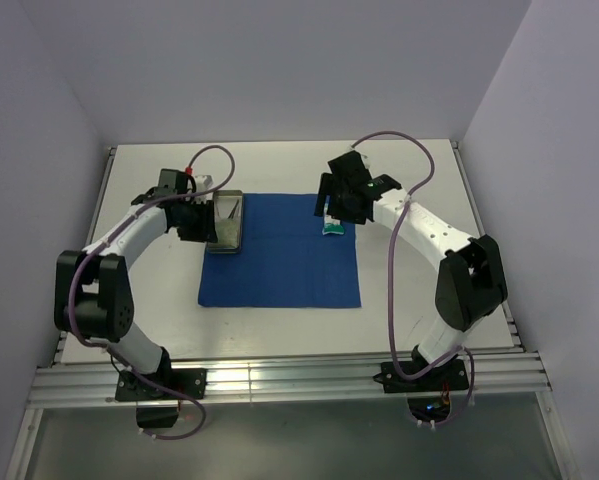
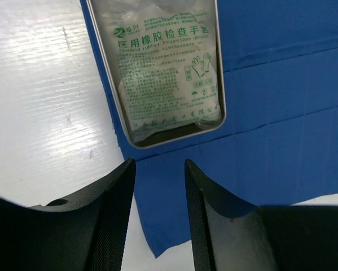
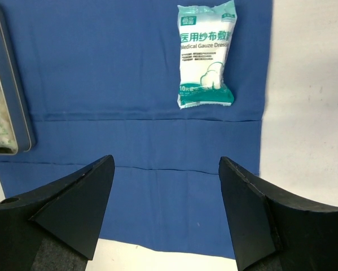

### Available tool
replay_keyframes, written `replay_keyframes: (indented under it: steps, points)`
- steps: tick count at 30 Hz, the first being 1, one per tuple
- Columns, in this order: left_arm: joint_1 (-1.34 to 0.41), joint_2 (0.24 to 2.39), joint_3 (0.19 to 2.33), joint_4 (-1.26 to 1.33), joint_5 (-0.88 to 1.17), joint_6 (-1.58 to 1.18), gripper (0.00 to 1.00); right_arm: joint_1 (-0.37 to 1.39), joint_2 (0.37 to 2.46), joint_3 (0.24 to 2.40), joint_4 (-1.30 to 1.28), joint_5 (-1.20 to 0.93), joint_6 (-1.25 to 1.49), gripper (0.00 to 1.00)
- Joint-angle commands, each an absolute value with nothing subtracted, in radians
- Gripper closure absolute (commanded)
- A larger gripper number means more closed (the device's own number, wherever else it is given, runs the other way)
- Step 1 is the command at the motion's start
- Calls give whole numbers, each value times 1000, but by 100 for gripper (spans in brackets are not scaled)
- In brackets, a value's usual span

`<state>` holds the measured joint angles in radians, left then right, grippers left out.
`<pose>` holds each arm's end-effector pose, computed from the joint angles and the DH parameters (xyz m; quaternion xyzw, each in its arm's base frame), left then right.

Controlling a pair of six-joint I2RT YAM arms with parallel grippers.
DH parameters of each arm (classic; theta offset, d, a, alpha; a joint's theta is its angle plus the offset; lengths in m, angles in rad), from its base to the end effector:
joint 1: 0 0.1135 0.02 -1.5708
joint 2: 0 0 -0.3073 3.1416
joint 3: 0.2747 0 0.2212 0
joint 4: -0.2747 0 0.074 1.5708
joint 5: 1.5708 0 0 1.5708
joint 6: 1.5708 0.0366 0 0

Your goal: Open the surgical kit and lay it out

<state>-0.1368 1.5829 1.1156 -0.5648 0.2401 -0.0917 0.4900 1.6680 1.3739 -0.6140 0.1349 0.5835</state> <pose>0.2931 -0.0491 0.2844 0.0534 0.9560 -0.1448 0.2493 0.3013 0.1551 0.3281 0.0660 0.9414 0.1112 0.3115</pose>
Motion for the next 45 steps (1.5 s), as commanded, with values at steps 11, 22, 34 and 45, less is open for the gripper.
replay_keyframes:
  steps: [11, 22, 34, 45]
  points:
    - [-189, 1741, 1247, -506, 164, -153, 52, 502, 1626, 1371, -580, 123, 584, 18]
    - [-196, 1802, 1278, -517, 126, -181, 54, 502, 1638, 1390, -581, 121, 572, 18]
    - [-199, 1859, 1289, -534, 169, -176, 87, 502, 1651, 1393, -589, 126, 560, 19]
    - [-199, 1750, 1293, -543, 169, -183, 100, 505, 1628, 1379, -581, 112, 557, 20]
